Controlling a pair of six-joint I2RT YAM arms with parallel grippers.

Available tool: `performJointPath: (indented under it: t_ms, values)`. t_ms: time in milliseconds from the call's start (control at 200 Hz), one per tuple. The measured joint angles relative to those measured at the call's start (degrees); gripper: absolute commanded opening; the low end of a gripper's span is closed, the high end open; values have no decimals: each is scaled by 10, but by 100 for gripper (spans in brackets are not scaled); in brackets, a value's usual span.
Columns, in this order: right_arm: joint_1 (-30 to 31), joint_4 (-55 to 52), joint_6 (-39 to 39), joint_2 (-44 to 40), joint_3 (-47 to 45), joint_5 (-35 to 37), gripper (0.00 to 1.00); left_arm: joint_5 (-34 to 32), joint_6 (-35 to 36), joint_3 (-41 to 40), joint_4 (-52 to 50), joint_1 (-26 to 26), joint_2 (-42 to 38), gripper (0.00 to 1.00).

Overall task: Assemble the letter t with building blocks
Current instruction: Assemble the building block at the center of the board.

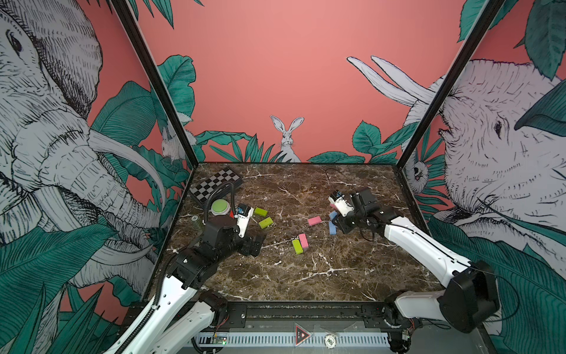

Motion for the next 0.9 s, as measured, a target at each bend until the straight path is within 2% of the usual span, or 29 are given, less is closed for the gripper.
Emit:
performJointPath:
  t_ms: [465,590,900]
  values:
    - [67,-135,-273,124,126,-43,5,-2,0,0,0,0,-16,99]
    - [68,-150,-319,144,128,-47,5,-2,0,0,0,0,-10,99]
    - [68,-170,-402,256,159,-30,4,-3,0,0,-3,0,21,99]
